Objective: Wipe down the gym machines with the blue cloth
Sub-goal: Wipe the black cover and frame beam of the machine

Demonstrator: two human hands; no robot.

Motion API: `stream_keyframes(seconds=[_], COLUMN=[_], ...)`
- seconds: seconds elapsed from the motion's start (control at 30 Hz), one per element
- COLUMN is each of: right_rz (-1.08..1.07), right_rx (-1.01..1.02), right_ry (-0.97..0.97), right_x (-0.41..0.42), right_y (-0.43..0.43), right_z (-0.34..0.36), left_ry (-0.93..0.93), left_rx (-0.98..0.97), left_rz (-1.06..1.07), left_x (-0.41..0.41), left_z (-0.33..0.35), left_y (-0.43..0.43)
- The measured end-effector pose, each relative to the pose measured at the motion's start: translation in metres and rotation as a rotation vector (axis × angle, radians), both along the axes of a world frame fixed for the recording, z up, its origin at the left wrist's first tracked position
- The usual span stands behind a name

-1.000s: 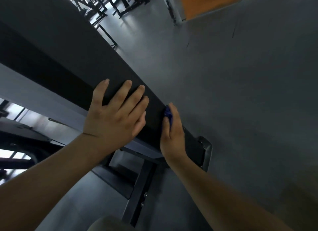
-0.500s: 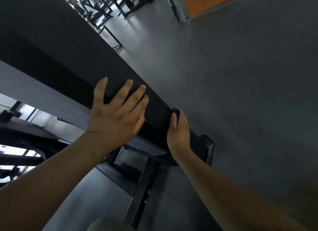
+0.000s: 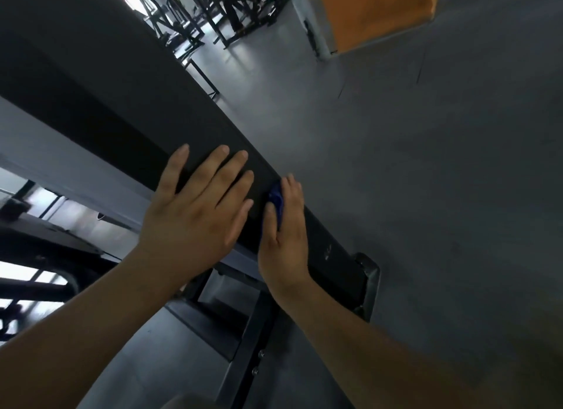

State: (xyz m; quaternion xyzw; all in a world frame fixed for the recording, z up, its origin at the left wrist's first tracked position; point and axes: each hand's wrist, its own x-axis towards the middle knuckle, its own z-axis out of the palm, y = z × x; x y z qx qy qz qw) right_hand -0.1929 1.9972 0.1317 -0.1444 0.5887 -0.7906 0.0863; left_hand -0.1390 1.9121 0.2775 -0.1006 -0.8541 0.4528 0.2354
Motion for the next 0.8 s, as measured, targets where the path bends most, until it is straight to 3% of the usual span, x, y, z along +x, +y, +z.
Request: stream_keyframes(seconds=[0.13,0.27,0.37,0.47,0.67,0.8], right_rz=[-0.027,-0.03,0.003,-0.028,-0.024,0.031], right_rx=[0.001,0.048,-0.011,-0.047,0.056,-0.001], right_ry=[0.245,0.221,0.2,0.299,0.352,0.278], right_x=[-0.003,0.016,0.003,-0.019,0.017,-0.001], right_y=[-0.004,0.002,0.001,-0.005,0.004,0.003], right_z=[0.027,0.004,0.042,0.083,0.038,0.068], left_ry=[0.021,0.032,0.065,0.109,0.094,0.099], left_rx=[-0.055,-0.075,-0.062,-0.055,-0.053,-0.047], left_rz=[0.004,-0.009,-0.014,-0.002,0.026,0.03], left_x=[0.005,0.005,0.003,0.002,0.004,0.005], left_z=[0.028,0.042,0.051,0.063,0.066,0.064], left_y=[-0.002,-0.001,0.001,0.002,0.004,0.006])
